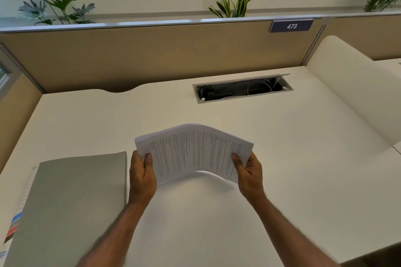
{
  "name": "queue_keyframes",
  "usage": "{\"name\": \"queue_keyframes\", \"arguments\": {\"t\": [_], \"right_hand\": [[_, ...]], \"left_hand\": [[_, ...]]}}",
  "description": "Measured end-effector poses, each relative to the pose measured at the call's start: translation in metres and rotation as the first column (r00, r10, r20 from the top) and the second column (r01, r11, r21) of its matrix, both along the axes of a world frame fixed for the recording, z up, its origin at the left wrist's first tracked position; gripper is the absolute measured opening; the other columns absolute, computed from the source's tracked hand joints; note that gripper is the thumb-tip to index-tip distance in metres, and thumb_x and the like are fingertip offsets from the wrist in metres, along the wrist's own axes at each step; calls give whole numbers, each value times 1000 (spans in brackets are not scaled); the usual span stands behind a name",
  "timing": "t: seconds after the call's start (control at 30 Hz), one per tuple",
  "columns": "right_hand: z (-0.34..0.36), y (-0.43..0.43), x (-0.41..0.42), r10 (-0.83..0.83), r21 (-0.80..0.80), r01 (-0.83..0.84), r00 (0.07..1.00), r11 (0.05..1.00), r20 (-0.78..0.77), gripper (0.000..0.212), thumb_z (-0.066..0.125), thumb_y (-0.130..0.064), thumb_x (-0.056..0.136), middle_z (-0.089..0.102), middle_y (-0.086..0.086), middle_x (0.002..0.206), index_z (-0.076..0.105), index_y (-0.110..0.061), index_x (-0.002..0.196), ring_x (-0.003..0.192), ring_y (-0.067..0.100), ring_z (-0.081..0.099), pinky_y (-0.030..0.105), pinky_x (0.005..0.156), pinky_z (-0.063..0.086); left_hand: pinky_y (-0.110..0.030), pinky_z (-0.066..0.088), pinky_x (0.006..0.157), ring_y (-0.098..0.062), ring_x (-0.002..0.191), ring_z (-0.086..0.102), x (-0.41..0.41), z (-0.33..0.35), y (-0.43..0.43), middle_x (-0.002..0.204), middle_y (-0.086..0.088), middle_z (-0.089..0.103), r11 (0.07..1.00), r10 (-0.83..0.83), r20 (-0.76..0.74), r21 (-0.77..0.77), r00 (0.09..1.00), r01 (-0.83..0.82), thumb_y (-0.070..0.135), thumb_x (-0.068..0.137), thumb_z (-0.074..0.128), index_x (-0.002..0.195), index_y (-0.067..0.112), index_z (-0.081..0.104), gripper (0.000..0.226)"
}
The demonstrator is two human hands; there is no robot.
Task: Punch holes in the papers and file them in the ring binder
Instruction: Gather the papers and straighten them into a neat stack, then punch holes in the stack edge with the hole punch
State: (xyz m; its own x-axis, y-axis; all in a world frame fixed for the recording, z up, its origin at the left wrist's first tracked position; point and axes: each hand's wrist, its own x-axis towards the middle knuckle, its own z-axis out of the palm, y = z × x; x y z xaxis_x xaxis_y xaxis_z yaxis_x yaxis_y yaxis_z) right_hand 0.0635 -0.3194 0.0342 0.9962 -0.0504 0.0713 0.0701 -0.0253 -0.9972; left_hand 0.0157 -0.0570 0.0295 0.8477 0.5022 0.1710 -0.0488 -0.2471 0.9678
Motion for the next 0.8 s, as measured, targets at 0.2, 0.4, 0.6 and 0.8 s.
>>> {"name": "queue_keyframes", "arguments": {"t": [0.2,0.4,0.6,0.8], "right_hand": [[-1,-8,5,21,-128,-26,999,991,-43,17,56,-17,97,70,4,105,66,-20,111,93,17,69,31,74,59],[2,-18,0,118,135,-81,950,988,-289,18,60,-9,93,75,9,104,68,-13,109,92,31,73,37,71,61],[-9,-12,-21,17,357,191,863,914,-505,24,57,-3,93,74,13,107,64,-11,114,93,33,72,44,73,61],[-13,11,-42,-23,454,383,784,804,-620,31,55,-1,94,70,14,115,59,-12,123,100,33,67,45,76,57]], "left_hand": [[-24,48,62,-8,78,59,14,5,13,88,8,60,997,16,-122,73,992,-7,23,100,39,100,15,50,14],[-27,44,66,-18,88,59,35,13,38,100,-1,62,979,-89,-383,135,920,151,21,100,46,104,15,53,9],[-39,55,77,-24,89,66,11,2,50,99,-8,68,975,-98,-440,-220,892,-2,50,90,56,116,8,60,50],[-39,57,82,-26,105,68,-29,-9,-45,116,-9,71,665,-209,-230,-746,950,-34,58,82,54,126,19,58,58]]}}
